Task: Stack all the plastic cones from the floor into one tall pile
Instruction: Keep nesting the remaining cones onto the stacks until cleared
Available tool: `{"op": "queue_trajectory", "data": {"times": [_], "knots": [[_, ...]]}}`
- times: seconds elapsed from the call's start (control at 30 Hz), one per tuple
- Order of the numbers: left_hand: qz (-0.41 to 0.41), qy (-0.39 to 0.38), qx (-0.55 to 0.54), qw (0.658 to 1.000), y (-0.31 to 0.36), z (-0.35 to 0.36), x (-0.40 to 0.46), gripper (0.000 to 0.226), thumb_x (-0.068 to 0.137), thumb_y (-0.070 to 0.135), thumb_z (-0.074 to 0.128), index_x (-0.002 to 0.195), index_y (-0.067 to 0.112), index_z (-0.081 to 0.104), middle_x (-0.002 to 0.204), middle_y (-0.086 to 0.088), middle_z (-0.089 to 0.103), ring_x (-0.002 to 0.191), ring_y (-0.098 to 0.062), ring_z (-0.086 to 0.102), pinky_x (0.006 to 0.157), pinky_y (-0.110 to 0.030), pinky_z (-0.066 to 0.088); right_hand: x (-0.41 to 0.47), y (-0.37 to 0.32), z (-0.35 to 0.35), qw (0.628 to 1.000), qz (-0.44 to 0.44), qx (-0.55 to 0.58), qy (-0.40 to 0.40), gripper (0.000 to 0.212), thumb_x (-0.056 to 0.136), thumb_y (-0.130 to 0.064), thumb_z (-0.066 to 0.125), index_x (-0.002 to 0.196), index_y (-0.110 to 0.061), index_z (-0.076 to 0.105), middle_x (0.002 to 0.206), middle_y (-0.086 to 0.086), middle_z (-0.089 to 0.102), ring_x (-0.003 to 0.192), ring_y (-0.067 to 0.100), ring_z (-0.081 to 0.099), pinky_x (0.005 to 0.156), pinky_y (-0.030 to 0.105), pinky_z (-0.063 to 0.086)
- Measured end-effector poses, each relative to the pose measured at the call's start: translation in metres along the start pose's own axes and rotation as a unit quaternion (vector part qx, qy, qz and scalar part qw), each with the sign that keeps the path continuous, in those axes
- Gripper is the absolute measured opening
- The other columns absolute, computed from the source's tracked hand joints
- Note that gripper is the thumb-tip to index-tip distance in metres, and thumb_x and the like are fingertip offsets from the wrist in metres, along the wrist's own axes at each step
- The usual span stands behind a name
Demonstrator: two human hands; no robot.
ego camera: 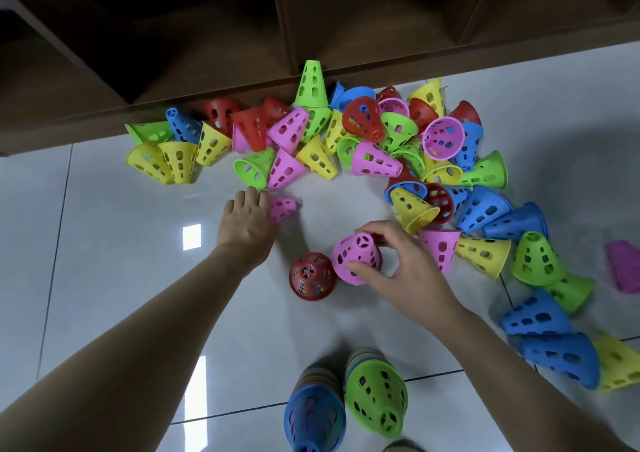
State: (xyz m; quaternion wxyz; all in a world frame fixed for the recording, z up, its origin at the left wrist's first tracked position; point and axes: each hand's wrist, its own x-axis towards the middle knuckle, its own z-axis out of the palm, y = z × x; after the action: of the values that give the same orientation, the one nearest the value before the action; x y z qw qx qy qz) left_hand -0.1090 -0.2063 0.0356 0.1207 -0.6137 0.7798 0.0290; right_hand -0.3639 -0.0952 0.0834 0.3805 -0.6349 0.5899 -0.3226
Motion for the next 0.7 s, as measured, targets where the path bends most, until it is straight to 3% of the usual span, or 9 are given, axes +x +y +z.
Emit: {"op": "queue_trajectory", "data": {"times": [0.1,0.2,0.27,0.33,0.43,0.53,0.63,0.7], "knots": [[0.001,-0.005,0.011,1.000,-0.001,-0.001,0.002,0.050,0.100,0.035,0.051,0.139,0.008,0.036,0.128,-0.012,0.045,0.114,-0.029,0.046,0.098,-0.038,0.040,-0.002,0.006,0.003,0.999,-0.004,-0.047,-0.018,0.044,0.081,-0.026,0.082,0.118,-0.020,0.059,0.114,-0.010,0.064,0.104,0.002,0.058,0.086,0.001,0.035],[-0.006,-0.015,0.030,0.999,0.001,-0.004,-0.001,0.048,0.097,0.030,0.053,0.137,0.010,0.038,0.124,-0.011,0.047,0.110,-0.028,0.047,0.095,-0.037,0.042,-0.006,0.012,0.005,0.999,-0.014,-0.049,-0.019,0.044,0.082,-0.025,0.080,0.120,-0.020,0.059,0.116,-0.011,0.063,0.107,0.001,0.057,0.088,0.003,0.039],[-0.036,-0.026,-0.028,0.999,0.002,-0.006,-0.008,0.052,0.094,0.043,0.059,0.132,0.011,0.045,0.119,-0.011,0.051,0.108,-0.029,0.048,0.091,-0.039,0.042,-0.008,0.014,0.006,0.999,-0.018,-0.046,-0.006,0.043,0.083,-0.025,0.079,0.121,-0.020,0.059,0.117,-0.011,0.064,0.109,0.002,0.058,0.089,0.009,0.044],[-0.086,-0.030,-0.161,0.983,0.000,-0.007,-0.018,0.061,0.085,0.056,0.068,0.124,0.012,0.054,0.110,-0.011,0.057,0.103,-0.031,0.051,0.085,-0.041,0.045,-0.010,0.015,0.007,0.998,-0.023,-0.056,0.009,0.042,0.084,-0.025,0.079,0.121,-0.020,0.060,0.116,-0.010,0.064,0.108,0.003,0.059,0.089,0.014,0.046],[-0.143,0.036,-0.368,0.918,0.002,-0.011,-0.039,0.054,0.081,0.039,0.078,0.126,0.014,0.060,0.110,-0.009,0.059,0.094,-0.023,0.056,0.082,-0.037,0.050,-0.012,0.015,0.010,0.996,-0.032,-0.079,0.021,0.039,0.085,-0.022,0.077,0.120,-0.017,0.060,0.116,-0.007,0.063,0.107,0.007,0.059,0.090,0.014,0.045],[-0.153,0.112,-0.476,0.859,0.013,-0.029,-0.067,0.052,0.081,0.026,0.082,0.127,0.021,0.059,0.115,-0.001,0.060,0.095,-0.013,0.059,0.078,-0.021,0.048,-0.013,0.014,0.012,0.993,-0.034,-0.112,0.035,0.036,0.088,-0.025,0.074,0.120,-0.017,0.059,0.115,-0.006,0.063,0.106,0.008,0.057,0.086,0.016,0.044],[-0.126,0.115,-0.579,0.798,0.031,-0.055,-0.094,0.051,0.080,0.020,0.084,0.124,0.022,0.058,0.108,0.011,0.063,0.095,-0.005,0.062,0.073,-0.010,0.047,-0.014,0.015,0.011,0.988,-0.026,-0.135,0.074,0.036,0.087,-0.027,0.075,0.118,-0.016,0.059,0.113,-0.004,0.063,0.103,0.008,0.052,0.083,0.019,0.041],[-0.108,0.113,-0.622,0.768,0.044,-0.068,-0.109,0.052,0.078,0.013,0.085,0.122,0.019,0.058,0.102,0.018,0.064,0.094,-0.003,0.064,0.074,-0.010,0.047,-0.015,0.018,0.010,0.986,-0.019,-0.134,0.092,0.038,0.087,-0.026,0.076,0.119,-0.016,0.058,0.113,-0.002,0.062,0.103,0.013,0.055,0.087,0.031,0.048]]}}
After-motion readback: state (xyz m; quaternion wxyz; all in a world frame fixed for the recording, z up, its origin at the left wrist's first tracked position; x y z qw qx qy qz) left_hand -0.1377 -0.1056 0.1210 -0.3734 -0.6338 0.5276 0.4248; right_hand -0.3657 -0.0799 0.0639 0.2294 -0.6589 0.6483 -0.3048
